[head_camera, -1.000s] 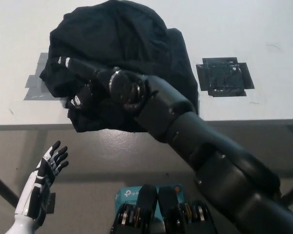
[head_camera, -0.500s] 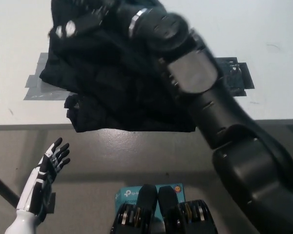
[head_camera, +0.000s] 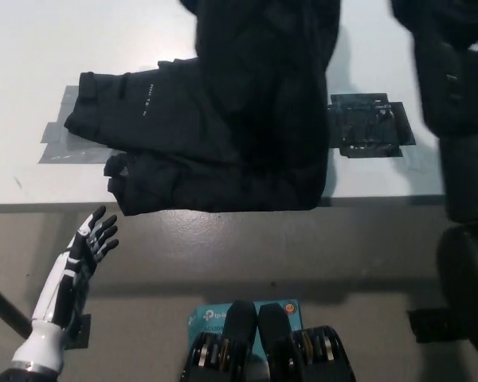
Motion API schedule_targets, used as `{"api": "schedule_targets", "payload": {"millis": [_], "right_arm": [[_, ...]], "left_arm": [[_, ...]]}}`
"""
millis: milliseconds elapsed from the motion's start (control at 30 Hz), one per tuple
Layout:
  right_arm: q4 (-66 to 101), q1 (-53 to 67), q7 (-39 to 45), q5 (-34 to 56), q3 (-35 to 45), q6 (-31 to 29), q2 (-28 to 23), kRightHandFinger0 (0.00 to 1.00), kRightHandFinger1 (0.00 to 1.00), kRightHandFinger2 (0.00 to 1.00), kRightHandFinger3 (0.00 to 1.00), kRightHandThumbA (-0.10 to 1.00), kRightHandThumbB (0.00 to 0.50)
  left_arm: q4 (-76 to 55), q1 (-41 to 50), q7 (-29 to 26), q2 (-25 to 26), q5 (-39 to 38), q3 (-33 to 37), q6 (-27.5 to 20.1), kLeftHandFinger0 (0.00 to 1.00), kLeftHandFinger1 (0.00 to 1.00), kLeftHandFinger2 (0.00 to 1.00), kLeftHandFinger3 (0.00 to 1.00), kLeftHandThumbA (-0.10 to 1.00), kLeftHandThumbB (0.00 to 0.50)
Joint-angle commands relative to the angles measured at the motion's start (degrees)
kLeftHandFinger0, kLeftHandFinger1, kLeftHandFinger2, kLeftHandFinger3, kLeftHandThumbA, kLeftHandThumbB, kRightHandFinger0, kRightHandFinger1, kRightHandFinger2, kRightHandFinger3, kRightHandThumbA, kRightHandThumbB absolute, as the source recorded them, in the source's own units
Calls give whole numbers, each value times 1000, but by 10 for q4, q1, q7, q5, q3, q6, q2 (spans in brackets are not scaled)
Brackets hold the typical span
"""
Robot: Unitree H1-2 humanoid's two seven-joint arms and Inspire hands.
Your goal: The robot grabs the right edges of the black jacket on the table, and folds it in half
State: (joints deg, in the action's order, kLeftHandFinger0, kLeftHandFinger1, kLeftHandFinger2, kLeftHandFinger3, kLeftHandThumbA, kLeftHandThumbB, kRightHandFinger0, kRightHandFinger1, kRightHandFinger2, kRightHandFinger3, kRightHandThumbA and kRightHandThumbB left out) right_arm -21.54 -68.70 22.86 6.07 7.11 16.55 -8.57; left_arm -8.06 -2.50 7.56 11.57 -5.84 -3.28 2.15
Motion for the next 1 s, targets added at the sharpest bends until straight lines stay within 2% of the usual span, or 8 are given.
{"api": "schedule_targets", "payload": {"millis": [0, 100, 333, 467, 600, 767, 833, 967], "right_arm": [[309, -61, 55, 135, 26, 104, -149, 1000, 1000, 1000, 1000, 1000, 478], [291, -60, 68, 113, -4, 104, -153, 1000, 1000, 1000, 1000, 1000, 483], [226, -85, 87, 100, -90, 104, -129, 1000, 1000, 1000, 1000, 1000, 385], [180, -118, 87, 84, -121, 104, -111, 1000, 1000, 1000, 1000, 1000, 390], [119, -167, 79, 67, -144, 104, -65, 1000, 1000, 1000, 1000, 1000, 425], [70, -201, 91, 30, -208, 96, -8, 1000, 1000, 1000, 1000, 1000, 380], [32, -202, 71, 8, -234, 99, 32, 1000, 1000, 1000, 1000, 1000, 479], [-64, -192, 76, -25, -290, 28, 106, 1000, 1000, 1000, 1000, 1000, 443]], "left_arm": [[-1, -63, 15, 8, 7, 15, -12, 1000, 1000, 1000, 1000, 1000, 155], [-10, -64, 16, 7, 14, 21, -7, 1000, 1000, 1000, 1000, 1000, 166], [-22, -70, 17, 12, 15, 30, 11, 1000, 1000, 1000, 1000, 1000, 151], [-15, -77, 24, 16, 13, 38, 7, 1000, 1000, 1000, 1000, 1000, 136], [-19, -76, 26, 18, 12, 39, 15, 1000, 1000, 1000, 1000, 1000, 123], [-6, -62, 37, 21, 17, 51, -8, 1000, 1000, 1000, 1000, 1000, 145], [-4, -48, 35, 14, 18, 54, -20, 1000, 1000, 1000, 1000, 1000, 179], [-23, -17, 36, 24, 46, 70, -24, 1000, 1000, 1000, 1000, 1000, 165]]}}
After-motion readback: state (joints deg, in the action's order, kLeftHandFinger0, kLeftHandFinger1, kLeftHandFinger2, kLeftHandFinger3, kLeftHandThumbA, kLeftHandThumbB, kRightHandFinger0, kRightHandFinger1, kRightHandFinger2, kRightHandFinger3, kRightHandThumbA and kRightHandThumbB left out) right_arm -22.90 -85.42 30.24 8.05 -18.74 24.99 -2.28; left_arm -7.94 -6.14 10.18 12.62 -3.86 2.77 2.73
